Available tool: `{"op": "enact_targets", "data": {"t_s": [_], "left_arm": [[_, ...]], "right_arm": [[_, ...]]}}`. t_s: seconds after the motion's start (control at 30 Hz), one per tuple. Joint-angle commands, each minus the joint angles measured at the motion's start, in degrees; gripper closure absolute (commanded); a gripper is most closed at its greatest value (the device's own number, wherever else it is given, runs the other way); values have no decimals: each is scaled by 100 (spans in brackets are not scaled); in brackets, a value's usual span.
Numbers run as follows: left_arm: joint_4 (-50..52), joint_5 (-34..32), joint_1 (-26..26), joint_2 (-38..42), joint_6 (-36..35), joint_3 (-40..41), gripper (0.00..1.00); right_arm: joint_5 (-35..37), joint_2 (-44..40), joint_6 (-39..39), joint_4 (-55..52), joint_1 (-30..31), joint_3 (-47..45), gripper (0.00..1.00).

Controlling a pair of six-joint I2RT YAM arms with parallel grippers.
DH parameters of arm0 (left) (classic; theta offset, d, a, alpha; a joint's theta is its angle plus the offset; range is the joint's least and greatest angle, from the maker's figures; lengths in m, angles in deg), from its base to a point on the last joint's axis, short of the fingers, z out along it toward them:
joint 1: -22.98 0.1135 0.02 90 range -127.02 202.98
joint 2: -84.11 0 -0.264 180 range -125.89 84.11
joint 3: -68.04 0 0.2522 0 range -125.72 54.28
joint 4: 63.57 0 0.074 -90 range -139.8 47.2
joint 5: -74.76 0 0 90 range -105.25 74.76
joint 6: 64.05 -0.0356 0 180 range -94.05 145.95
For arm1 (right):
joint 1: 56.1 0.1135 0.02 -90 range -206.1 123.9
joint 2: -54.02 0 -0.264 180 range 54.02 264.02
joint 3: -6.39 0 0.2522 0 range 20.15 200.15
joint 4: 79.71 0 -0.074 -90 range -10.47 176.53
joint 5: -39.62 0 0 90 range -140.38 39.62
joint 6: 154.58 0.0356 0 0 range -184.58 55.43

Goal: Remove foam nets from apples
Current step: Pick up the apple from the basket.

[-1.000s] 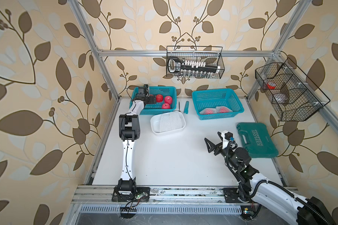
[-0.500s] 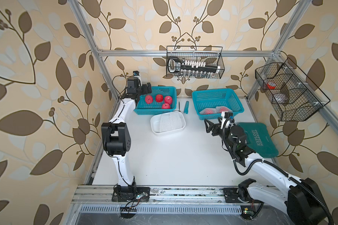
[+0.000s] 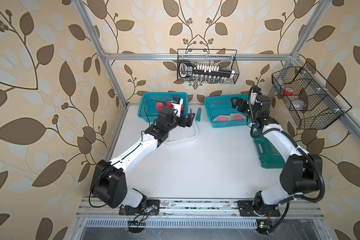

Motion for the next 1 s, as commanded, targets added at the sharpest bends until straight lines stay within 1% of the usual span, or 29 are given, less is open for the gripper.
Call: {"op": "enact_targets", "data": {"t_s": [0.0,0.03,0.1,0.13,0.2,0.3,0.43,0.6,0.77,0.87,0.97], "left_arm": [[-291,-246,-284,261,-89,446,1],[-175,-238,-405,290,-128,540,1],[16,-366,-588,338,-99,743,1],[52,-292,-637,383,-48,853,1],[72,-206,-741,474,19,1070,1],[232,-239,-851,606,-32,1297,1],[511,-284,-861,677,-112,1412,1],[648,-132,-861,508,-130,1412,1],[578,44,-860,232,-56,1257,1],[497,88,-862,121,-37,1185,1],[494,94,-861,58,-46,1131,1]], "right_arm": [[-66,820,-707,-2037,-25,1222,5],[-81,1148,-894,-2435,-51,1685,5],[-282,1749,-1268,-3233,-77,2504,9],[-415,2031,-1409,-3529,-99,2857,10],[-736,2454,-1554,-3933,-121,3318,10],[-1360,2813,-1791,-4047,-117,3493,11],[-1591,3044,-1886,-4284,-112,3572,12],[-1427,3125,-2118,-4417,29,3501,9],[-905,3282,-2343,-4627,241,3654,5],[-416,3445,-2410,-4786,383,3918,4],[-241,3605,-2475,-4916,484,4149,4]]}}
